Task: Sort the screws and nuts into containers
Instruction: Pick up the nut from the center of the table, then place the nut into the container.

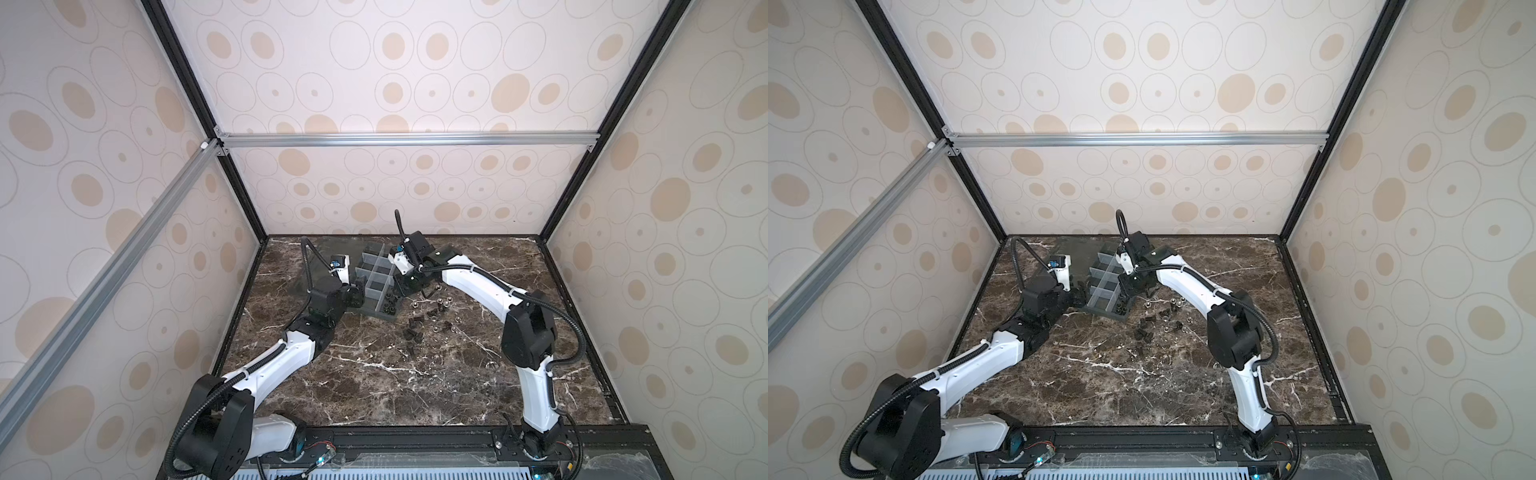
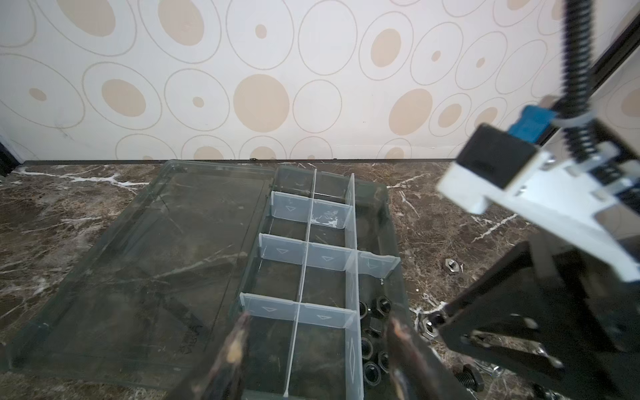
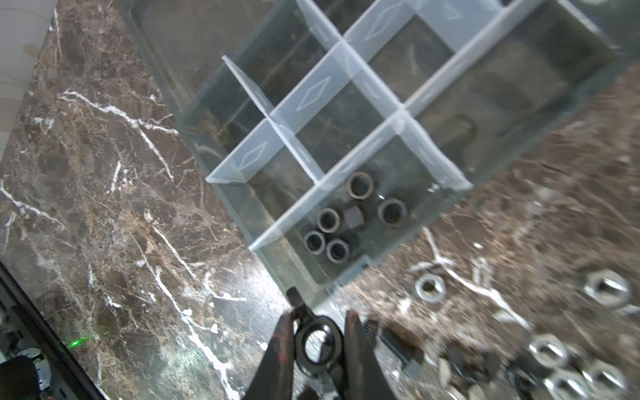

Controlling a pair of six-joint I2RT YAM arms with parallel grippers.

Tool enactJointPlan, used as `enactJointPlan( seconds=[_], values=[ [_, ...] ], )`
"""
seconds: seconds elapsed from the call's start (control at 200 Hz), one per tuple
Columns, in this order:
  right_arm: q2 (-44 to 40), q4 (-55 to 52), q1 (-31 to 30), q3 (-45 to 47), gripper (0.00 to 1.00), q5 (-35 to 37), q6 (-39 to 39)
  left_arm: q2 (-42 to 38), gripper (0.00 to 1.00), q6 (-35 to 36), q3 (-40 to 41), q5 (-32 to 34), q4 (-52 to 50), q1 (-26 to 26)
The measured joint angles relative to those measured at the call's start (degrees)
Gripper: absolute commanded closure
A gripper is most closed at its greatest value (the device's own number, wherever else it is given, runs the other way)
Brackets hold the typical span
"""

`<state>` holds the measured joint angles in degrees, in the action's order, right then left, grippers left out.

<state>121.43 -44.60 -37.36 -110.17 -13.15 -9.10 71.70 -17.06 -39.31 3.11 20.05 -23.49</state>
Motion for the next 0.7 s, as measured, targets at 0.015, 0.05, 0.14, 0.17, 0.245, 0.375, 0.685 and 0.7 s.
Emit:
enactJointPlan(
  seconds=[0.015, 0.05, 0.14, 0.17, 0.245, 0.375, 0.685, 0.7],
  values=[
    [0.6, -0.1, -0.2, -0.7, 0.84, -0.3, 0.1, -0.3, 0.37, 0.0, 0.2, -0.1, 0.0, 0.0],
    [1.5, -0.1, -0.5, -1.6, 0.84, -0.8, 0.2, -0.9, 0.37, 0.0, 0.5, -0.2, 0.0, 0.0],
    [2.6, 0.0, -1.0, -2.1, 0.83, -2.2, 0.6, -1.6, 0.37, -0.1, 0.6, 0.0, -0.3, 0.2],
    [2.8, -0.1, -1.3, -2.1, 0.83, -2.6, 0.7, -1.8, 0.37, -0.1, 0.7, 0.3, -0.4, 0.2],
    [4.0, -0.3, -1.8, -3.4, 0.83, -3.0, 1.2, -3.2, 0.36, -0.1, 1.9, 1.3, -0.4, 0.3],
    [8.3, -0.8, -3.4, -9.2, 0.83, -2.9, 2.1, -5.6, 0.36, -0.4, 3.5, 2.4, -0.5, 1.2],
    [18.9, -5.1, -6.0, -22.2, 0.53, -0.7, 3.6, -6.2, 0.35, -0.5, 3.6, 2.5, -1.7, 1.8],
    [18.8, -5.3, -6.0, -22.2, 0.53, -0.5, 3.8, -6.2, 0.35, -0.4, 3.6, 2.5, -1.8, 1.8]
  ],
)
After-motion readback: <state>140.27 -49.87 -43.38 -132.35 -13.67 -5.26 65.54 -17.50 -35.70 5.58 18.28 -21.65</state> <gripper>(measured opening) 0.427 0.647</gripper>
